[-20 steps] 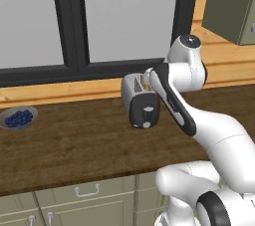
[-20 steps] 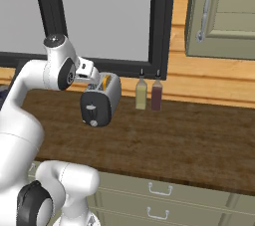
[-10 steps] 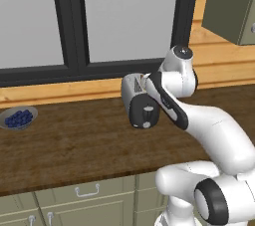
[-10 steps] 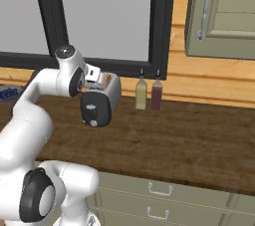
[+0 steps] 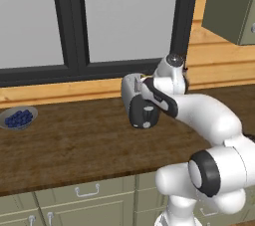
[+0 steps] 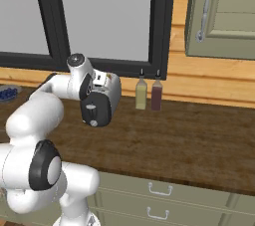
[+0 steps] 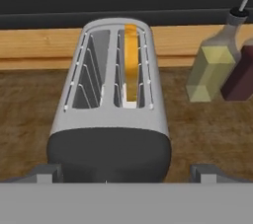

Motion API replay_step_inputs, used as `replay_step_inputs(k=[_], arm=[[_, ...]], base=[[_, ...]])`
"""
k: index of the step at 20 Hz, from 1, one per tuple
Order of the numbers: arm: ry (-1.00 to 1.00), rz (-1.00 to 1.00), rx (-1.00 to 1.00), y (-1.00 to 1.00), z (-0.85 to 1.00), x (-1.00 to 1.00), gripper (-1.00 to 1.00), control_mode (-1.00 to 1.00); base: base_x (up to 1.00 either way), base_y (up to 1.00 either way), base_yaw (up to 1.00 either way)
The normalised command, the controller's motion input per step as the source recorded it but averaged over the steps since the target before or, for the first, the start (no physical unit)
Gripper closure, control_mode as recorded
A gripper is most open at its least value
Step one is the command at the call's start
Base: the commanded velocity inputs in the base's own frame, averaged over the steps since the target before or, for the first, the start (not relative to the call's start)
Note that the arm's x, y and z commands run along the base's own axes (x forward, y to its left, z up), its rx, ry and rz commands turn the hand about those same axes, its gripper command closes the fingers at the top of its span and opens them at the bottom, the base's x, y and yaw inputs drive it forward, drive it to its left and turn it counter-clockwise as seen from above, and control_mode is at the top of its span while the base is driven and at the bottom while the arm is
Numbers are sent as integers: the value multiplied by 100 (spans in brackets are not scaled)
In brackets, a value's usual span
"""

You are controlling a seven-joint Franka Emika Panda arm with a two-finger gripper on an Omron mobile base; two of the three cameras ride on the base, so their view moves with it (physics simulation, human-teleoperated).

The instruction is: Start the toaster. Once the lever pops up, take the bread to the plate on the dining counter.

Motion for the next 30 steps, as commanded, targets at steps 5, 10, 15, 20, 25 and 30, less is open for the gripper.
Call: replay_step_inputs(k=[5, 10, 15, 20, 25, 30], arm=[[0, 0, 0, -1, -24, 49, -100, -100], [0, 0, 0, -1, -14, 31, -100, -100], [-2, 0, 0, 0, -12, 32, -100, -100], [-4, 0, 0, -7, -20, 27, -100, -100], [-1, 0, 4, -10, -26, 26, -100, -100], [-1, 0, 6, -5, -21, 31, -100, -100]], base=[[0, 0, 0], [0, 0, 0], [0, 0, 0], [0, 0, 0], [0, 0, 0], [0, 0, 0]])
